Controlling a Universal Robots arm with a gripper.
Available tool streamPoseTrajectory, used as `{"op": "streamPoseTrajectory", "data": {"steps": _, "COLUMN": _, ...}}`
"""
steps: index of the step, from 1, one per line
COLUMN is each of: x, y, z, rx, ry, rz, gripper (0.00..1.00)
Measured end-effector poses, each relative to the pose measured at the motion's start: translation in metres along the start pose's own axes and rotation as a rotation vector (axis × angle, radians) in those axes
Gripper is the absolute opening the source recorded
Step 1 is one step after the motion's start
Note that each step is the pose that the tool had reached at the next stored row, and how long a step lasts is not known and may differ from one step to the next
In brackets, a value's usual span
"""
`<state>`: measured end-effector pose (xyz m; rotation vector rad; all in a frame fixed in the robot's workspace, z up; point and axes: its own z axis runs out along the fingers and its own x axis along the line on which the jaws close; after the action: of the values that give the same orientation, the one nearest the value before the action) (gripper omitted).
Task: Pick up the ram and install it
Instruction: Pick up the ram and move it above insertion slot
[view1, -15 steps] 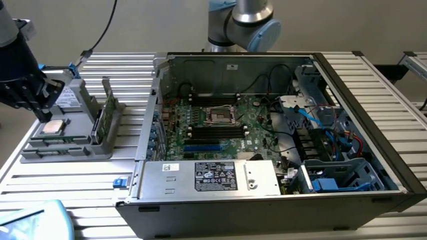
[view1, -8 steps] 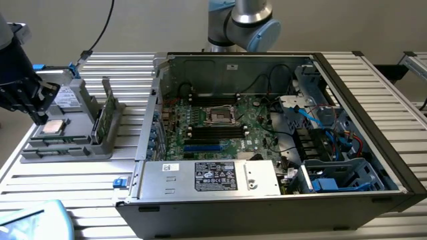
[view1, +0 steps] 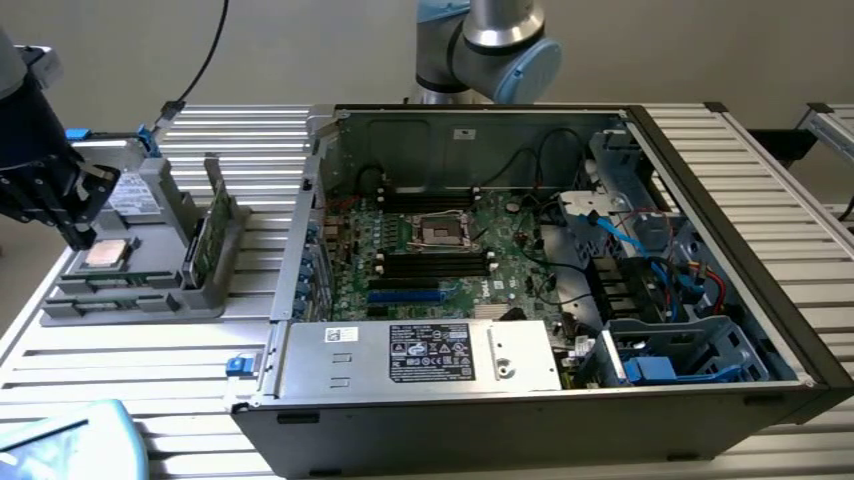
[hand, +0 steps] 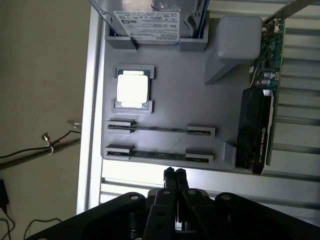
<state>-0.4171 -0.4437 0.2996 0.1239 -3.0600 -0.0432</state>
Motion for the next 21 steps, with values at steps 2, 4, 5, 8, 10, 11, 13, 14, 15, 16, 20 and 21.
{"op": "streamPoseTrajectory", "data": {"steps": 2, "x": 0.0000, "y": 0.0000, "z": 0.0000, "rx": 0.0000, "ry": 0.0000, "rz": 0.000, "gripper": 0.10}}
{"op": "streamPoseTrajectory", "data": {"steps": 4, "x": 0.0000, "y": 0.0000, "z": 0.0000, "rx": 0.0000, "ry": 0.0000, "rz": 0.000, "gripper": 0.10}}
{"op": "streamPoseTrajectory", "data": {"steps": 5, "x": 0.0000, "y": 0.0000, "z": 0.0000, "rx": 0.0000, "ry": 0.0000, "rz": 0.000, "gripper": 0.10}}
{"op": "streamPoseTrajectory", "data": {"steps": 8, "x": 0.0000, "y": 0.0001, "z": 0.0001, "rx": 0.0015, "ry": 0.0006, "rz": -0.019, "gripper": 0.10}}
{"op": "streamPoseTrajectory", "data": {"steps": 10, "x": 0.0000, "y": 0.0001, "z": 0.0001, "rx": 0.0039, "ry": 0.0018, "rz": -0.055, "gripper": 0.10}}
{"op": "streamPoseTrajectory", "data": {"steps": 11, "x": 0.0000, "y": 0.0001, "z": 0.0001, "rx": 0.0045, "ry": 0.0023, "rz": -0.073, "gripper": 0.10}}
{"op": "streamPoseTrajectory", "data": {"steps": 13, "x": 0.0000, "y": 0.0002, "z": 0.0001, "rx": 0.0041, "ry": 0.0030, "rz": -0.109, "gripper": 0.10}}
{"op": "streamPoseTrajectory", "data": {"steps": 14, "x": 0.0000, "y": 0.0002, "z": 0.0001, "rx": 0.0017, "ry": 0.0032, "rz": -0.128, "gripper": 0.10}}
{"op": "streamPoseTrajectory", "data": {"steps": 15, "x": 0.0000, "y": 0.0002, "z": 0.0002, "rx": -0.0018, "ry": 0.0032, "rz": -0.145, "gripper": 0.10}}
{"op": "streamPoseTrajectory", "data": {"steps": 16, "x": -0.0001, "y": 0.0002, "z": 0.0003, "rx": -0.0051, "ry": 0.0030, "rz": -0.163, "gripper": 0.10}}
{"op": "streamPoseTrajectory", "data": {"steps": 20, "x": 0.0000, "y": 0.0002, "z": 0.0006, "rx": -0.0149, "ry": 0.0035, "rz": -0.236, "gripper": 0.10}}
{"op": "streamPoseTrajectory", "data": {"steps": 21, "x": -0.0001, "y": 0.0002, "z": 0.0007, "rx": -0.0160, "ry": 0.0038, "rz": -0.254, "gripper": 0.10}}
